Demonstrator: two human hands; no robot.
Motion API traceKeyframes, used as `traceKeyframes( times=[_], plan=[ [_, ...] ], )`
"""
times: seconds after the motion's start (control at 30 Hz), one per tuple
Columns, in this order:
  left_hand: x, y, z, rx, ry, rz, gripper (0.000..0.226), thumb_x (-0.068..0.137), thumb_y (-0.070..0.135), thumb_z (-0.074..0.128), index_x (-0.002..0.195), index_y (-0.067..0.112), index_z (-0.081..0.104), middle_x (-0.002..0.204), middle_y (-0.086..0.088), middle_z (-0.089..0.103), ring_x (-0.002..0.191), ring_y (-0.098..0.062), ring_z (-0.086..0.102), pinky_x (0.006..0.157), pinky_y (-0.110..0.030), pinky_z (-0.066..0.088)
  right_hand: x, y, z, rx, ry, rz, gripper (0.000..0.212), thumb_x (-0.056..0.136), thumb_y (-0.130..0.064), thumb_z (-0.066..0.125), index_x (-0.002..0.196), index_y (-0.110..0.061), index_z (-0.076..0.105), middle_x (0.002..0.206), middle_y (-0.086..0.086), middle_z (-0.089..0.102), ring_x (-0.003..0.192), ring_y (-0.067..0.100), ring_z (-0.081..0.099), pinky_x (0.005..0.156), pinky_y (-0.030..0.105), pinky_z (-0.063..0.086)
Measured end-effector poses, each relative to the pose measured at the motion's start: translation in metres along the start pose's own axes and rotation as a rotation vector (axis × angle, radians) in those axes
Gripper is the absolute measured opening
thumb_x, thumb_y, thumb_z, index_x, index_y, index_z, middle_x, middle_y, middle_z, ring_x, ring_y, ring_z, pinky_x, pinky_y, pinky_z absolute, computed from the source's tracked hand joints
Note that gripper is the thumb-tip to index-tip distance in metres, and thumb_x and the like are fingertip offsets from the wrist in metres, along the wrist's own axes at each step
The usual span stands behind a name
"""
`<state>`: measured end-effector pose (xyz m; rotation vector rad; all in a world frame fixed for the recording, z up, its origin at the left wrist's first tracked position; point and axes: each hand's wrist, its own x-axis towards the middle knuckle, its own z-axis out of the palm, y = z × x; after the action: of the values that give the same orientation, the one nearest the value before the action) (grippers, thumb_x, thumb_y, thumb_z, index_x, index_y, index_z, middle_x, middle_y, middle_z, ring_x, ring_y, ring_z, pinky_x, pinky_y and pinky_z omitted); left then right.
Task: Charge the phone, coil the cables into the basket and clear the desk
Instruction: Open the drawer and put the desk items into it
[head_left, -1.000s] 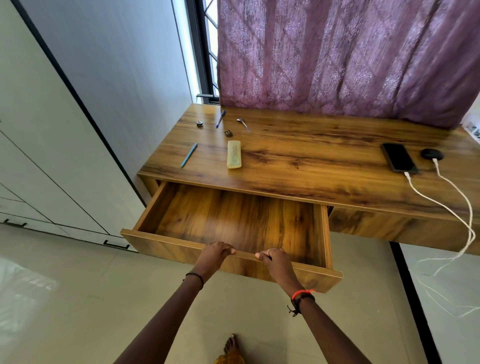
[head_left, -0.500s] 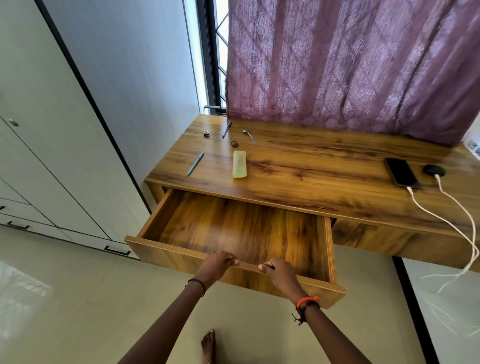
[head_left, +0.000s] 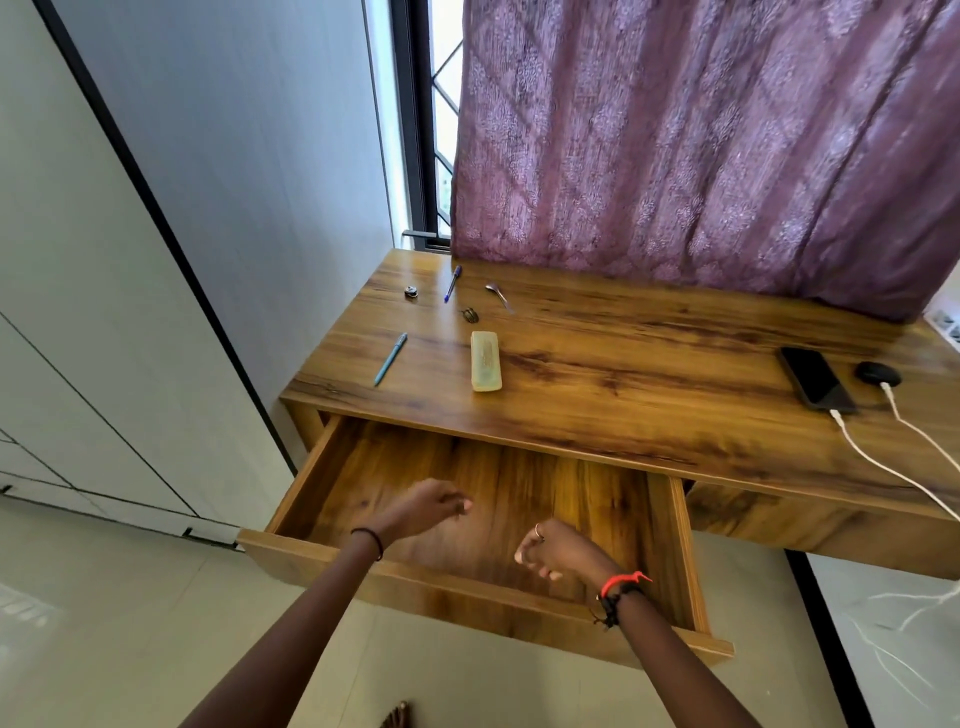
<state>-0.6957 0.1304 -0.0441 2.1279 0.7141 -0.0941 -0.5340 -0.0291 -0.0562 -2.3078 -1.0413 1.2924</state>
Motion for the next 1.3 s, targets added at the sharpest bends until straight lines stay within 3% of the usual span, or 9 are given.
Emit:
traceKeyframes(
  times=[0.13,0.3,0.47,0.7,0.87,1.0,1.13,1.23,1.3],
  plan=[
    [0.023,-0.018,-0.059,-0.133,0.276,0.033,0.021,0.094,0.016,0.053,0.107,0.010,0.068,0.107,-0.005,0.068,0.098,-0.013,0.061,0.089,-0.026,0.047,0.028,-0.035,-0.016,0.060,0.023,-0.024,0.021,0.089,-0.014,0.053,0.072,-0.021,0.063,0.073,-0.002,0.061,0.058,0.008,0.053,0.057,0.020,0.044],
    [0.066,-0.062,-0.131,-0.080,0.670,-0.023,0.021,0.093,0.004,0.049,0.105,0.000,0.066,0.108,-0.017,0.063,0.100,-0.026,0.058,0.087,-0.026,0.041,0.066,-0.080,-0.044,0.168,0.228,-0.056,0.021,0.084,-0.004,0.056,0.067,-0.015,0.056,0.068,0.000,0.063,0.058,0.012,0.056,0.054,0.024,0.047],
    [0.101,-0.117,-0.168,0.112,0.699,-0.133,0.026,0.092,0.004,0.044,0.111,0.000,0.062,0.117,-0.020,0.054,0.109,-0.034,0.053,0.099,-0.040,0.039,0.110,-0.117,-0.073,0.214,0.525,-0.021,0.016,0.085,-0.006,0.053,0.073,-0.014,0.059,0.085,0.010,0.070,0.081,0.024,0.065,0.081,0.039,0.055],
    [0.134,-0.148,-0.180,0.263,0.695,-0.142,0.030,0.092,0.012,0.048,0.120,0.005,0.055,0.128,-0.015,0.047,0.114,-0.031,0.050,0.098,-0.041,0.042,0.165,-0.154,-0.087,0.279,0.797,0.024,0.009,0.089,-0.016,0.055,0.093,-0.008,0.055,0.096,0.011,0.063,0.093,0.027,0.061,0.069,0.030,0.043],
    [0.142,-0.153,-0.176,0.304,0.734,-0.112,0.028,0.089,0.014,0.050,0.117,0.014,0.053,0.125,-0.009,0.049,0.111,-0.028,0.051,0.094,-0.042,0.043,0.189,-0.165,-0.090,0.090,0.758,0.143,0.058,0.081,-0.043,0.066,0.119,-0.002,0.048,0.122,0.017,0.056,0.113,0.032,0.053,0.089,0.043,0.051],
    [0.142,-0.159,-0.174,0.306,0.742,-0.098,0.027,0.090,0.017,0.049,0.117,0.015,0.052,0.127,-0.007,0.048,0.113,-0.027,0.050,0.096,-0.042,0.042,0.194,-0.174,-0.088,0.015,0.702,0.210,0.066,0.072,-0.056,0.069,0.112,-0.004,0.055,0.113,0.013,0.062,0.102,0.029,0.060,0.078,0.042,0.055],
    [0.142,-0.159,-0.173,0.285,0.749,-0.082,0.027,0.090,0.016,0.050,0.116,0.016,0.053,0.127,-0.006,0.048,0.115,-0.026,0.050,0.098,-0.042,0.041,0.195,-0.183,-0.088,0.010,0.589,0.179,0.057,0.073,-0.042,0.075,0.111,-0.003,0.058,0.111,0.013,0.066,0.097,0.027,0.064,0.068,0.032,0.051],
    [0.141,-0.158,-0.175,0.281,0.751,-0.074,0.027,0.090,0.015,0.050,0.116,0.016,0.054,0.127,-0.006,0.048,0.115,-0.026,0.051,0.100,-0.042,0.041,0.190,-0.188,-0.090,0.033,0.469,0.214,0.060,0.071,-0.033,0.080,0.115,-0.003,0.052,0.117,0.011,0.061,0.102,0.027,0.061,0.075,0.034,0.052],
    [0.142,-0.159,-0.176,0.281,0.746,-0.074,0.027,0.090,0.016,0.050,0.117,0.016,0.053,0.128,-0.006,0.048,0.116,-0.025,0.050,0.101,-0.042,0.040,0.181,-0.188,-0.087,0.228,0.367,0.222,0.064,0.072,-0.027,0.080,0.121,-0.003,0.046,0.118,0.010,0.058,0.103,0.026,0.060,0.076,0.037,0.056]
  ],
)
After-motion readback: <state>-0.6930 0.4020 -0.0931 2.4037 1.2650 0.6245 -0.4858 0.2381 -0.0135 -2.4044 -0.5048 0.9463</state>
